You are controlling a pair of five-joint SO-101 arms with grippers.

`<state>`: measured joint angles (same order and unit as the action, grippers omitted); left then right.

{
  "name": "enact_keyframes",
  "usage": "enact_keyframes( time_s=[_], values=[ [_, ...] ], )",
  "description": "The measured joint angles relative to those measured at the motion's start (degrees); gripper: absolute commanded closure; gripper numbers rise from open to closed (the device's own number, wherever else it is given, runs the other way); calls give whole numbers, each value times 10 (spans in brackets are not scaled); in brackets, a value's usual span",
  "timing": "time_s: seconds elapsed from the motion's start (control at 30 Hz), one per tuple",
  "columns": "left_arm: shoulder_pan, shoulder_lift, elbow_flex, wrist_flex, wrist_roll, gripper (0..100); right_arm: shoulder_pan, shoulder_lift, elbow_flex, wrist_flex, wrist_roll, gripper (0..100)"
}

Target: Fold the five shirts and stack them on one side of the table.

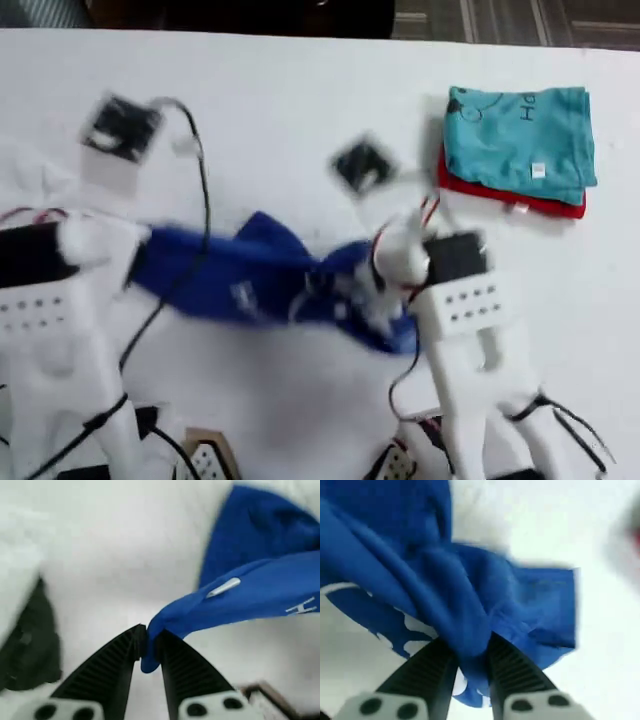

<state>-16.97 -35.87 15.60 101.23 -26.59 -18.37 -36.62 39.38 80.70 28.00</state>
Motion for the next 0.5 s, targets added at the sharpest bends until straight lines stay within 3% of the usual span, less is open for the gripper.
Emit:
enact_keyframes(
  time_s=[0.1,0.23,0.4,0.5],
  values=[
    [0,-4,120,-19,-37,975,0,-40,117,2,84,817],
    [0,-4,213,-40,-60,975,4,-97,106,76,159,798],
    [-2,-4,243,-51,-62,975,6,-177,-25,149,171,798],
    [-4,-5,244,-51,-62,975,6,-190,-117,151,127,798]
  ],
)
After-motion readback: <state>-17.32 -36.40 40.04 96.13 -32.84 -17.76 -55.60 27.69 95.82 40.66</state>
